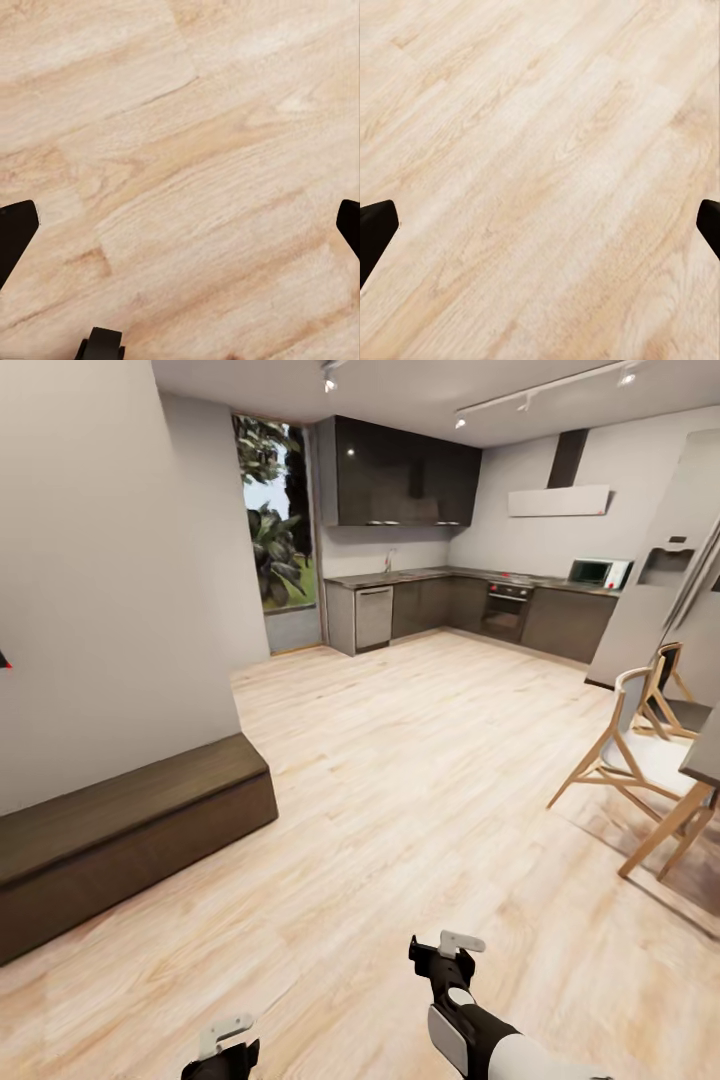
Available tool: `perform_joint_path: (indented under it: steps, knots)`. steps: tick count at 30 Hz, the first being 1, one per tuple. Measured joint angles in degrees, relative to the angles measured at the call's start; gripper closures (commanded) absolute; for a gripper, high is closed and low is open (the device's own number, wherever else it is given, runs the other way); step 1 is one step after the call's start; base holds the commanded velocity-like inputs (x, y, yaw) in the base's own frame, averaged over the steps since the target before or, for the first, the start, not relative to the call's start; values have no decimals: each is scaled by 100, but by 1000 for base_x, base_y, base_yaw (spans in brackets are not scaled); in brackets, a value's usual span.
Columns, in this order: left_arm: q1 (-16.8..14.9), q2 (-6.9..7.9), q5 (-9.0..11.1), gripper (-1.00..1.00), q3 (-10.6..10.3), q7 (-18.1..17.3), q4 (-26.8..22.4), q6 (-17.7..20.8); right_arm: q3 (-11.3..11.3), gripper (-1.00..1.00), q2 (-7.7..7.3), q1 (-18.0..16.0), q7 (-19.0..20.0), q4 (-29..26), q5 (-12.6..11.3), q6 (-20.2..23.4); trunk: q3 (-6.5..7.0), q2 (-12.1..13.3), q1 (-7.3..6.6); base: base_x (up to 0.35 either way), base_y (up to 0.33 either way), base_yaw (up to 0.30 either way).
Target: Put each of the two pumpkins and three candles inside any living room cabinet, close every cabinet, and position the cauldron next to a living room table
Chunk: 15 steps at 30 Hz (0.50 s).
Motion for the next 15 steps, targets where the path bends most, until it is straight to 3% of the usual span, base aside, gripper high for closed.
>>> perform_joint_path:
  steps: [15]
  knots:
    - [0, 0, 7, -100, 8, -1, -1, -147, 0, -100, 0, 0, 0, 0, 0, 9, 0, 0, 0, 1, -3, 292]
